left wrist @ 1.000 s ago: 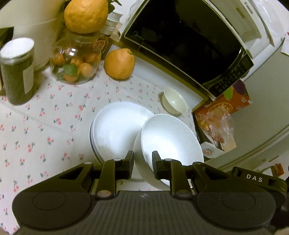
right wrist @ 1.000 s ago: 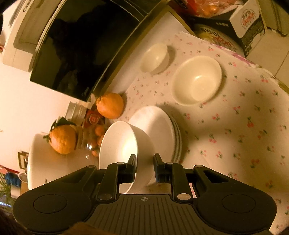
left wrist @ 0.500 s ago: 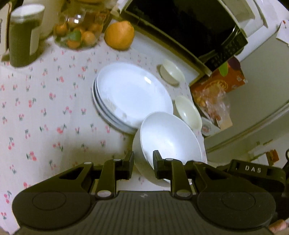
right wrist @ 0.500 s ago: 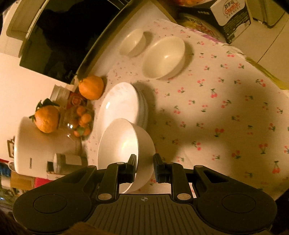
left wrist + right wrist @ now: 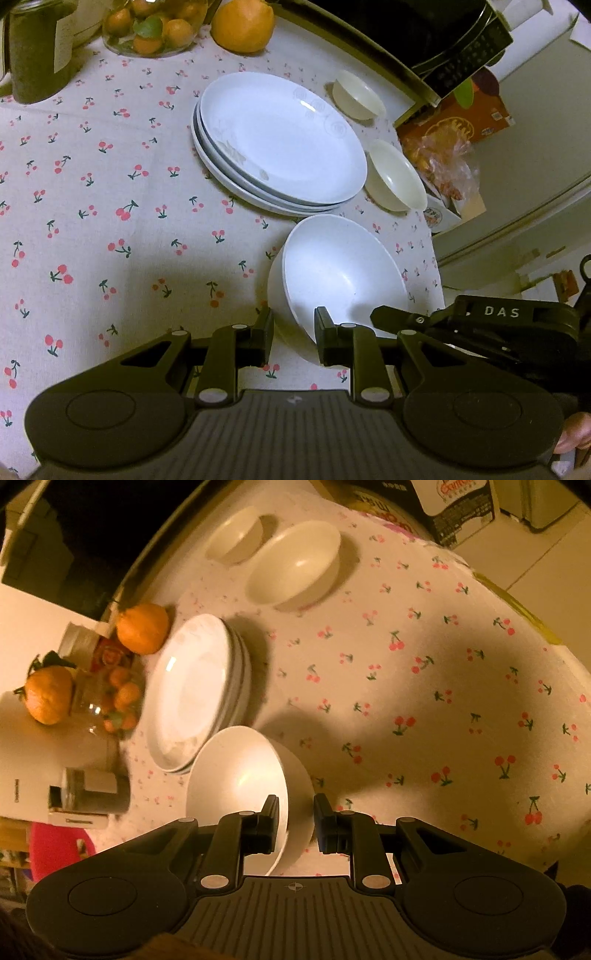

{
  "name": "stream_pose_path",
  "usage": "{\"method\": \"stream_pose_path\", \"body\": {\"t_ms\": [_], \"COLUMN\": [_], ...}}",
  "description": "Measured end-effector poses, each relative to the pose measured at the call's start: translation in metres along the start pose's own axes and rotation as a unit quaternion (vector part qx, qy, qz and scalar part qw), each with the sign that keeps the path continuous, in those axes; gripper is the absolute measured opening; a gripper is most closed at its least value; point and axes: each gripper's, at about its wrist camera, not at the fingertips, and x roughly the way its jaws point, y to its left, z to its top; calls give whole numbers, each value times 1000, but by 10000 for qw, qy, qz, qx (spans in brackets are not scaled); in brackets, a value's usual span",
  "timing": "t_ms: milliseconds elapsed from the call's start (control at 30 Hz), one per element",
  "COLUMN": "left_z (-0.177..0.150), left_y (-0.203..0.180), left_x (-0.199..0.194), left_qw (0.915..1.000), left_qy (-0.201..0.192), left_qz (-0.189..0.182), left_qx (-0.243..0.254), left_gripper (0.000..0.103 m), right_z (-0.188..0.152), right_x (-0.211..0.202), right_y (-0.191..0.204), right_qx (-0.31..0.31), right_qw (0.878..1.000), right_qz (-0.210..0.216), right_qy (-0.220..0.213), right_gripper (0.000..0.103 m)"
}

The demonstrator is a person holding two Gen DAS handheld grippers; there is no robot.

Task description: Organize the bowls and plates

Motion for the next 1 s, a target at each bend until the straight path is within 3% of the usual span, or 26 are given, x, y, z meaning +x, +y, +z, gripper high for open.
{"method": "stream_pose_path", "body": {"t_ms": [400,633,800,1000], "left_z": [2,4,7,15], "left_y": [0,-2,-5,-14], "left_x": [10,12,8,-4], "left_qw": [9996,9990,9985,9971], "left_qy": [241,407,421,295], "left_qz": [61,28,65,179], "left_qx": [93,171,343,672], "left_gripper": [20,28,45,65], "right_z": [0,0,2,13], "right_x": [8,10,6,-8], "right_y": [0,1,6,14], "right_qx": [-30,-74,-351,-755], "right_qw": [9998,9997,9990,9961], "right_qz": [-158,-183,-283,-347], "right_qy": [96,164,58,-313], "right_gripper": [23,24,50,63]}}
